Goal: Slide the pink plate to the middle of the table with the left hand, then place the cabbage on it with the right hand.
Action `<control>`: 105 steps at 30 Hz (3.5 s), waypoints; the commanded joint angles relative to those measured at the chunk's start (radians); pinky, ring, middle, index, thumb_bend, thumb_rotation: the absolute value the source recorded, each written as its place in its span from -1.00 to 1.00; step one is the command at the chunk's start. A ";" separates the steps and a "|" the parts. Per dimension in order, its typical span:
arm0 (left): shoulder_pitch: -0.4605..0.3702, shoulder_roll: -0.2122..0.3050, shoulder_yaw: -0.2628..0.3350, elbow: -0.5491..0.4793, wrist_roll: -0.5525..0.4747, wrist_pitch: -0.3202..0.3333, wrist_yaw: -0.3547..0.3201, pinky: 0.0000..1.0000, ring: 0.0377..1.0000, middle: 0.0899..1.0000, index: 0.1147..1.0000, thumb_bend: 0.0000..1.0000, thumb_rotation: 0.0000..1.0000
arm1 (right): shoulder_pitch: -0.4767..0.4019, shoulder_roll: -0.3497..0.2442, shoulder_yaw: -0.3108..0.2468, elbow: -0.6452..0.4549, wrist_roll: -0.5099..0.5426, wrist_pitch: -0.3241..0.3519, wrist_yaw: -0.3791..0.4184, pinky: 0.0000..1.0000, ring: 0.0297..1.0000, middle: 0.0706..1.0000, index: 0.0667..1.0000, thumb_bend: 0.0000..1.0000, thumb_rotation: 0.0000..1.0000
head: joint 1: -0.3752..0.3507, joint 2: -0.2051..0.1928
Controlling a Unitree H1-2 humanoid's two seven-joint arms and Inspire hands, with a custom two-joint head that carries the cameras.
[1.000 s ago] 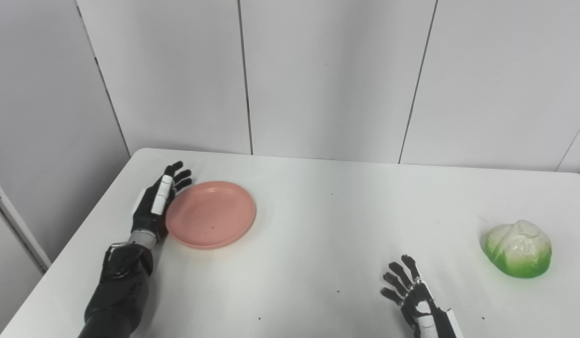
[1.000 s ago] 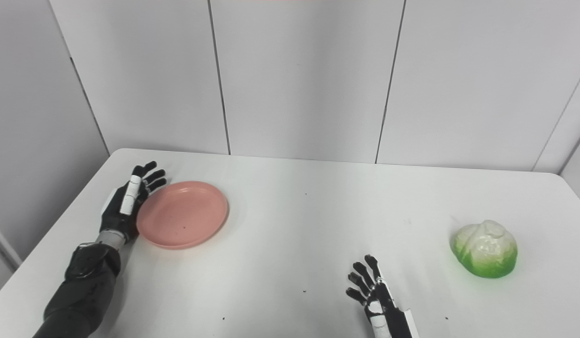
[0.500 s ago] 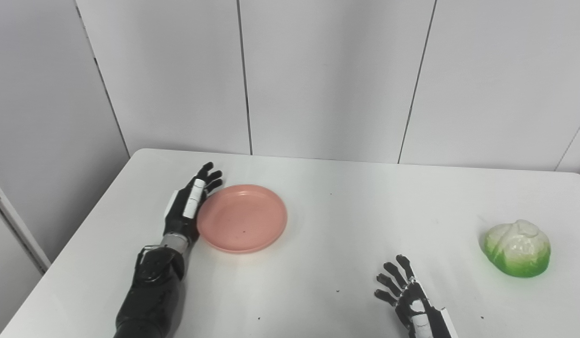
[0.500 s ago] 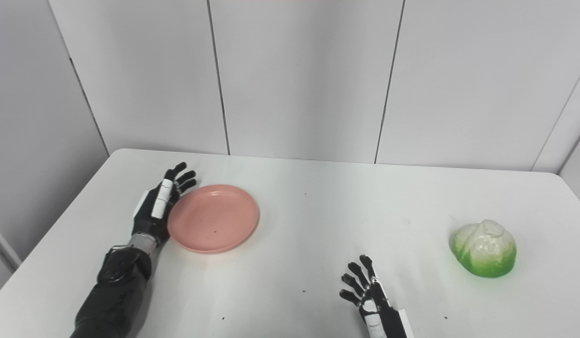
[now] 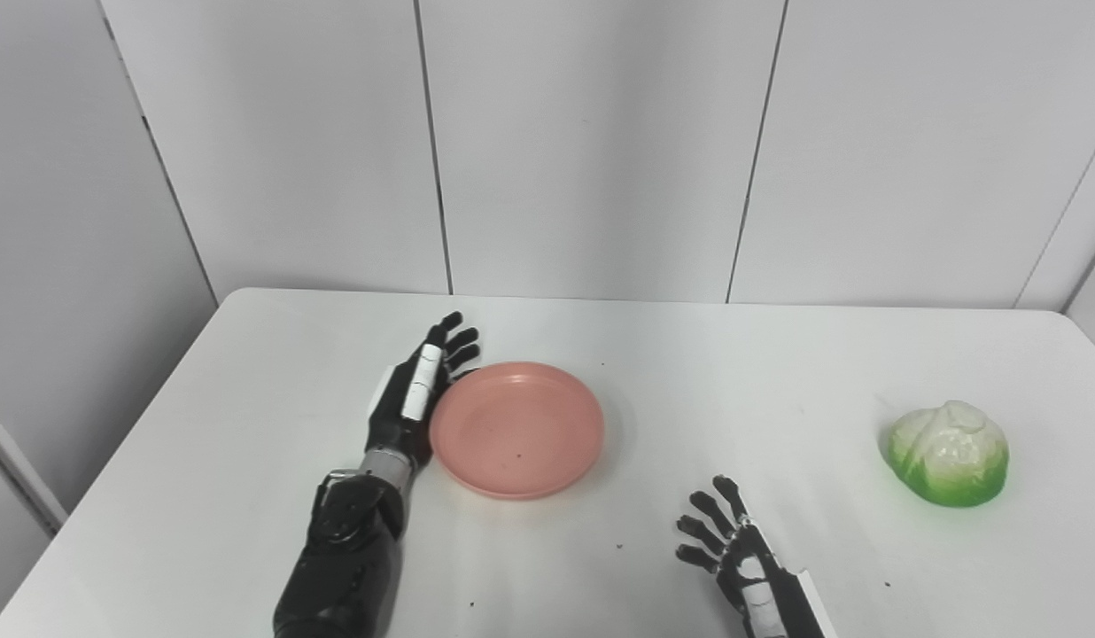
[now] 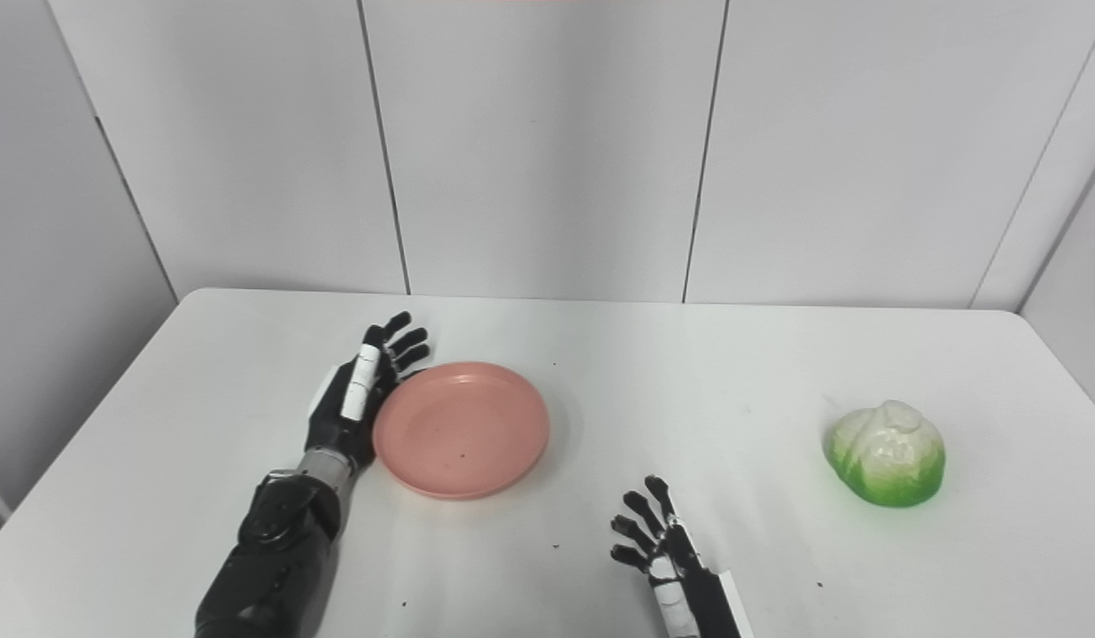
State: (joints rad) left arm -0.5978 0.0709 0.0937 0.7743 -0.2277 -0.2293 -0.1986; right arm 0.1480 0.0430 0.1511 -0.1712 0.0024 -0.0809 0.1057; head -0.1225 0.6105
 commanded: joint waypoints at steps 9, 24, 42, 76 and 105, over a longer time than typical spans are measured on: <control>0.034 -0.081 -0.011 -0.010 0.013 0.031 0.014 0.71 0.81 0.73 0.72 0.90 0.71 | 0.070 0.039 0.064 -0.012 -0.034 0.029 -0.033 0.58 0.69 0.80 0.93 0.74 1.00 | -0.104 -0.003; 0.026 -0.116 -0.014 0.018 0.020 0.022 0.009 0.78 0.84 0.78 0.80 0.83 0.74 | 0.030 0.078 0.148 0.048 -0.108 0.004 -0.112 0.58 0.69 0.81 0.96 0.58 1.00 | -0.295 -0.023; 0.009 -0.114 -0.003 0.086 0.008 -0.016 -0.009 0.78 0.85 0.80 0.78 0.80 0.72 | 0.029 0.079 0.153 0.067 -0.133 -0.048 -0.148 0.56 0.66 0.81 0.98 0.53 1.00 | -0.305 -0.022; -0.055 -0.127 0.013 0.115 0.017 -0.025 0.022 0.64 0.78 0.78 0.74 0.82 0.76 | -0.208 -0.441 -0.081 -0.518 -0.461 0.429 0.293 0.92 1.00 1.00 1.00 1.00 0.30 | -0.294 -0.020; -0.057 -0.126 0.021 0.144 0.009 -0.036 0.017 0.64 0.75 0.78 0.71 0.84 0.72 | -0.770 -0.872 0.162 -0.246 -0.639 0.475 0.812 0.66 0.93 0.97 0.85 1.00 -0.59 | -0.244 -0.041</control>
State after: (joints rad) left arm -0.6655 -0.0555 0.1129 0.8894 -0.2147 -0.2694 -0.1791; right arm -0.5604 -0.8003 0.3228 -0.4148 -0.6223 0.4225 0.9076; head -0.3697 0.5645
